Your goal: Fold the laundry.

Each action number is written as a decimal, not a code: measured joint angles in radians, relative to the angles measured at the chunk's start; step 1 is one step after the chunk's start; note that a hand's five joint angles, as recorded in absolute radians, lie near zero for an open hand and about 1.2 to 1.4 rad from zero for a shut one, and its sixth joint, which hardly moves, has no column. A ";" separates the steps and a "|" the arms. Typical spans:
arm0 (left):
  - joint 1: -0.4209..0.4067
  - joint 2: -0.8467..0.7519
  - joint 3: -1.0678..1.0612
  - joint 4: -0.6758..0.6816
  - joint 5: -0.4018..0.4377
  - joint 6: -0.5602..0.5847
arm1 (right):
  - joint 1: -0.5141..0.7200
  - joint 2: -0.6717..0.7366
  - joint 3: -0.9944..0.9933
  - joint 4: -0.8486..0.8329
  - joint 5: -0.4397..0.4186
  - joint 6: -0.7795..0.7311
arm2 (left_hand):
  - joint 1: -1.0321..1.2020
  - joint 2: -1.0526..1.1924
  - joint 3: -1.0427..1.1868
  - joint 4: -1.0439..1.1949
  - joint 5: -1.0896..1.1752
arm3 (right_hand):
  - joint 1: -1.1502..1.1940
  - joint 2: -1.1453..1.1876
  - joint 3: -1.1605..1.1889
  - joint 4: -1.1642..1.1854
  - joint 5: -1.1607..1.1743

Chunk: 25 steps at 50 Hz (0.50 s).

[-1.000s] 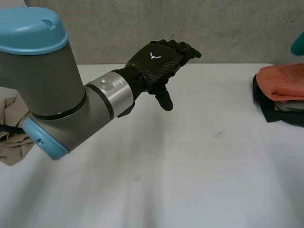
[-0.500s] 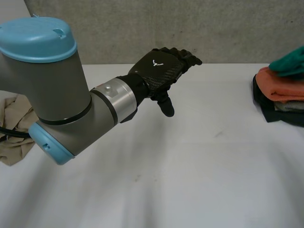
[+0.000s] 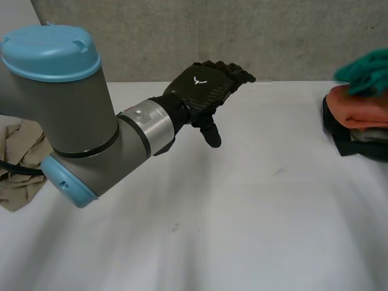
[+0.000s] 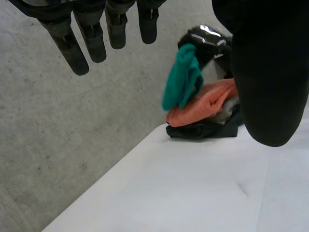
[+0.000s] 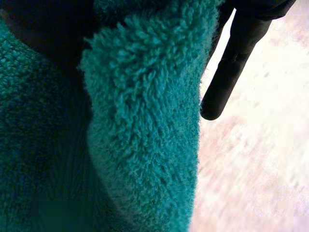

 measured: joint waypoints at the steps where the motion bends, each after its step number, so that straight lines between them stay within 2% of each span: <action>1: 0.000 0.000 -0.003 0.000 0.000 0.000 | -0.005 -0.004 0.032 -0.001 -0.013 -0.007 | 0.000 0.000 0.000 0.000 0.000 | 0.000 0.000 0.000 0.000 0.000; 7: 0.000 -0.002 -0.025 0.000 0.001 -0.002 | -0.084 -0.052 0.211 0.002 -0.091 -0.095 | 0.000 0.000 0.000 0.000 0.000 | 0.000 0.000 0.000 0.000 0.000; 14: -0.004 0.000 -0.037 0.000 0.002 -0.002 | -0.164 -0.175 0.320 0.042 -0.126 -0.174 | 0.000 0.000 0.000 0.000 0.000 | 0.000 -0.002 -0.003 -0.001 -0.002; 15: -0.005 0.000 -0.038 0.000 0.002 -0.002 | -0.170 -0.190 0.328 0.053 -0.128 -0.179 | 0.000 0.000 0.000 0.000 0.000 | -0.039 -0.037 -0.043 -0.045 -0.037; 17: -0.008 0.005 -0.043 0.000 0.002 -0.002 | -0.191 -0.242 0.354 0.115 -0.133 -0.190 | 0.000 0.000 0.000 0.000 0.000 | -0.427 -0.456 -0.448 -0.451 -0.450; 18: -0.008 0.006 -0.044 0.000 0.002 -0.002 | -0.194 -0.250 0.357 0.129 -0.133 -0.191 | 0.000 0.000 0.000 0.000 0.000 | -0.526 -0.556 -0.546 -0.530 -0.534; 19: -0.010 0.009 -0.047 0.000 0.002 -0.002 | -0.202 -0.274 0.366 0.170 -0.136 -0.194 | 0.000 0.000 0.000 0.000 0.000 | -0.704 -0.748 -0.736 -0.722 -0.736; 21: -0.014 0.013 -0.050 0.000 0.002 -0.002 | -0.215 -0.317 0.375 0.244 -0.143 -0.198 | 0.000 0.000 0.000 0.000 0.000 | -0.837 -0.920 -0.932 -0.942 -0.934; 25: -0.025 0.020 -0.053 0.000 0.002 -0.003 | -0.238 -0.401 0.379 0.364 -0.162 -0.212 | 0.000 0.000 0.000 0.000 0.000 | -0.839 -0.940 -0.975 -0.988 -0.957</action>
